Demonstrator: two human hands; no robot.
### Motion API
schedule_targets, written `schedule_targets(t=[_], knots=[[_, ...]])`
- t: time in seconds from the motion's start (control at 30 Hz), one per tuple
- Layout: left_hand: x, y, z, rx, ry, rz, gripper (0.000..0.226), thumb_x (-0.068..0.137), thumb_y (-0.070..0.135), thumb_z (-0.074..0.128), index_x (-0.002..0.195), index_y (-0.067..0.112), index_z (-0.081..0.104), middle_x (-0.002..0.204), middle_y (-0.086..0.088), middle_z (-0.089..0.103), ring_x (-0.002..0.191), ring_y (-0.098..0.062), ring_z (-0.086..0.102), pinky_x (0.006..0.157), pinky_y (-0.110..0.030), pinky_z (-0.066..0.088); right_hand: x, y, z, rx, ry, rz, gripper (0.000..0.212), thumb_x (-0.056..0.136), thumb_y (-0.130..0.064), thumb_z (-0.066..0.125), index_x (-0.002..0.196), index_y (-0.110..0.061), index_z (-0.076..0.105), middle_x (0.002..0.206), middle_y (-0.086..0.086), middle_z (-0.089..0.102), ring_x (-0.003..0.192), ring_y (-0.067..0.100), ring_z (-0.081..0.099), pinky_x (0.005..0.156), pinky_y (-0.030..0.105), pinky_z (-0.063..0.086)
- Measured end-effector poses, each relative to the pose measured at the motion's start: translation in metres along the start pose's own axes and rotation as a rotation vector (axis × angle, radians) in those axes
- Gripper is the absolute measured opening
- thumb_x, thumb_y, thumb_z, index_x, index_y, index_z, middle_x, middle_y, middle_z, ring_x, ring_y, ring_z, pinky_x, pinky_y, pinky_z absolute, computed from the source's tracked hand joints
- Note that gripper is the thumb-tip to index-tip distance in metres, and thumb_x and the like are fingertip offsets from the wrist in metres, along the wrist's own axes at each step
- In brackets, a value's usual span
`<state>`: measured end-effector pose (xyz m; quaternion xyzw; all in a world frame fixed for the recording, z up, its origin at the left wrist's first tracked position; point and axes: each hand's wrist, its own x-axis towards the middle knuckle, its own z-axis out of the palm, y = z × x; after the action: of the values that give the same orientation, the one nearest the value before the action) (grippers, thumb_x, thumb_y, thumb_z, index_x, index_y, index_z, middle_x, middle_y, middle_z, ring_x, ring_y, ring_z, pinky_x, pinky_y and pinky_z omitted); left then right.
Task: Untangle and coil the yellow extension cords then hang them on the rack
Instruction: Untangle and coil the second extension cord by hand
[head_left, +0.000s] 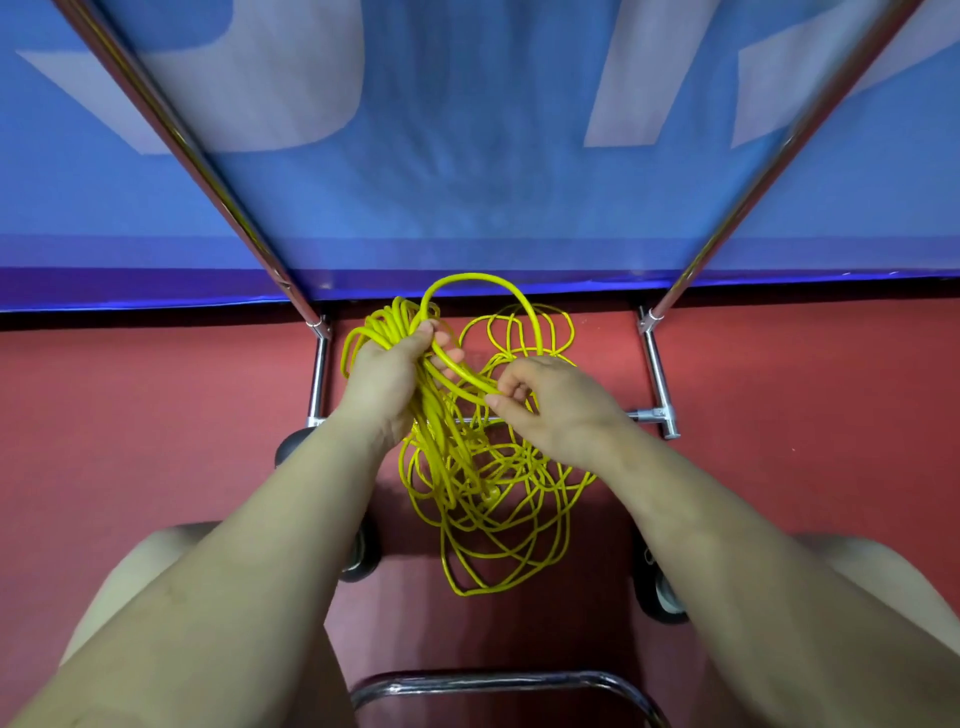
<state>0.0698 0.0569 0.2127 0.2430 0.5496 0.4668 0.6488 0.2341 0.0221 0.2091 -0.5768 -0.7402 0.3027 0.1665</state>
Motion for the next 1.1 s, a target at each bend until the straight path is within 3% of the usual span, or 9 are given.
schedule_targets(t=[0.13,0.27,0.4,0.53,0.7,0.77,0.87,1.0,1.1], knots=[[0.0,0.0,0.005,-0.012,0.089,0.042,0.025,0.098,0.006,0.045,0.077,0.009,0.059,0.052,0.005,0.063,0.052,-0.011,0.065,0.054,-0.025,0.053,0.002,0.005,0.004,-0.173,0.107,-0.087,0.037,0.08,-0.053,0.048,0.075,-0.018,0.06,0.073,-0.005,0.06,0.086,0.019,0.05,0.086,0.03,0.028],[0.001,0.007,0.008,-0.109,0.17,0.04,0.02,0.097,0.007,0.048,0.08,0.01,0.058,0.059,0.004,0.065,0.056,-0.011,0.067,0.047,-0.023,0.052,-0.001,0.003,0.005,-0.302,0.257,-0.101,0.026,0.073,-0.044,0.058,0.07,-0.018,0.059,0.068,-0.004,0.062,0.08,0.026,0.054,0.083,0.031,0.024],[-0.018,0.019,0.016,-0.172,0.147,0.058,0.019,0.097,0.008,0.048,0.079,0.01,0.056,0.061,0.003,0.065,0.057,-0.012,0.069,0.043,-0.021,0.049,-0.016,0.001,-0.002,-0.054,0.026,0.041,0.024,0.089,-0.036,0.057,0.094,-0.013,0.055,0.076,-0.001,0.056,0.082,0.024,0.054,0.081,0.034,0.038],[-0.049,0.047,0.026,-0.167,0.086,0.071,0.019,0.098,0.009,0.047,0.081,0.011,0.055,0.065,0.002,0.066,0.056,-0.012,0.069,0.04,-0.021,0.047,-0.037,-0.002,-0.006,-0.087,-0.166,0.061,0.013,0.09,-0.032,0.057,0.086,-0.026,0.047,0.064,-0.012,0.042,0.073,0.014,0.045,0.069,0.03,0.04],[-0.091,0.101,0.035,-0.195,0.049,0.065,0.017,0.098,0.009,0.045,0.083,0.009,0.053,0.08,-0.003,0.059,0.05,-0.011,0.066,0.044,-0.022,0.052,-0.062,-0.029,-0.04,-0.043,-0.108,0.102,0.008,0.09,-0.016,0.056,0.093,-0.022,0.052,0.067,-0.012,0.046,0.072,0.016,0.05,0.07,0.03,0.042],[-0.107,0.12,0.037,-0.195,0.03,0.07,0.019,0.099,0.01,0.043,0.083,0.011,0.052,0.083,-0.002,0.059,0.057,-0.011,0.068,0.044,-0.021,0.051,-0.071,-0.045,-0.062,0.011,-0.032,0.1,0.007,0.088,-0.012,0.059,0.093,-0.017,0.056,0.064,-0.01,0.047,0.066,0.016,0.049,0.065,0.027,0.037],[-0.125,0.146,0.036,-0.231,0.013,0.065,0.021,0.101,0.012,0.038,0.084,0.012,0.051,0.097,-0.004,0.061,0.088,-0.019,0.063,0.041,-0.019,0.05,-0.083,-0.066,-0.1,0.185,0.082,0.125,0.011,0.084,-0.007,0.064,0.082,-0.018,0.059,0.06,-0.004,0.051,0.058,0.014,0.047,0.065,0.027,0.038],[-0.142,0.166,0.039,-0.22,-0.043,0.081,0.022,0.101,0.016,0.039,0.084,0.01,0.052,0.075,-0.004,0.068,0.052,-0.01,0.066,0.045,-0.019,0.052,-0.093,-0.098,-0.144,0.413,0.152,0.099,0.023,0.088,-0.003,0.058,0.08,-0.025,0.055,0.068,0.005,0.063,0.061,0.017,0.056,0.064,0.029,0.046],[-0.149,0.163,0.043,-0.169,-0.054,0.111,0.02,0.1,0.015,0.042,0.082,0.01,0.05,0.056,0.0,0.067,0.037,-0.006,0.057,0.045,-0.019,0.052,-0.091,-0.126,-0.161,0.605,0.152,0.125,0.017,0.093,-0.008,0.053,0.083,-0.022,0.053,0.074,0.002,0.063,0.05,0.004,0.061,0.055,0.017,0.05]])
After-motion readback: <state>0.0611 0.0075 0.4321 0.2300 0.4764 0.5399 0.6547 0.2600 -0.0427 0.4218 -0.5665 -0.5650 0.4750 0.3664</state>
